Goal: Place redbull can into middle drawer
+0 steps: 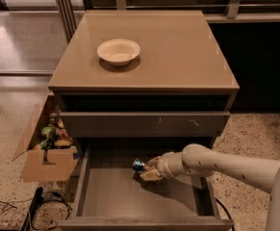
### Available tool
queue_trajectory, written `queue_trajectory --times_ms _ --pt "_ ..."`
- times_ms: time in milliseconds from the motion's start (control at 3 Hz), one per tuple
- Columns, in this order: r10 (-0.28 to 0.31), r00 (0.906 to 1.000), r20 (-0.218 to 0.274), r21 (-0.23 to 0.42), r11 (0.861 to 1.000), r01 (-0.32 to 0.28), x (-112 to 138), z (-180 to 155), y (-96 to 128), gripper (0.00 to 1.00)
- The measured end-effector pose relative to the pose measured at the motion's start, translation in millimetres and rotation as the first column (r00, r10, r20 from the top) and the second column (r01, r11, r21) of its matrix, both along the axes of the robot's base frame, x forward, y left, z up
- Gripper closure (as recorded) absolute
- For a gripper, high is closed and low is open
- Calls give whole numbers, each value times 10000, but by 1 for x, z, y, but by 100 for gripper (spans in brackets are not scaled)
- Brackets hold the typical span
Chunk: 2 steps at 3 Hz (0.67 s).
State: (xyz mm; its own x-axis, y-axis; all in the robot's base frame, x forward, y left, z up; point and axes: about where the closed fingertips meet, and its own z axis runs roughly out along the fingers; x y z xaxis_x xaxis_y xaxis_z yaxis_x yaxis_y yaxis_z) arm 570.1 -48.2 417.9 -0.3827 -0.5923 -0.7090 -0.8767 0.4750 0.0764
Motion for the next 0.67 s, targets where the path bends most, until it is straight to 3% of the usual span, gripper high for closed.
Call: queue_trajectory --times_ms 667 --pt "-89 9999 -143 -223 9997 85 12 -36 0 100"
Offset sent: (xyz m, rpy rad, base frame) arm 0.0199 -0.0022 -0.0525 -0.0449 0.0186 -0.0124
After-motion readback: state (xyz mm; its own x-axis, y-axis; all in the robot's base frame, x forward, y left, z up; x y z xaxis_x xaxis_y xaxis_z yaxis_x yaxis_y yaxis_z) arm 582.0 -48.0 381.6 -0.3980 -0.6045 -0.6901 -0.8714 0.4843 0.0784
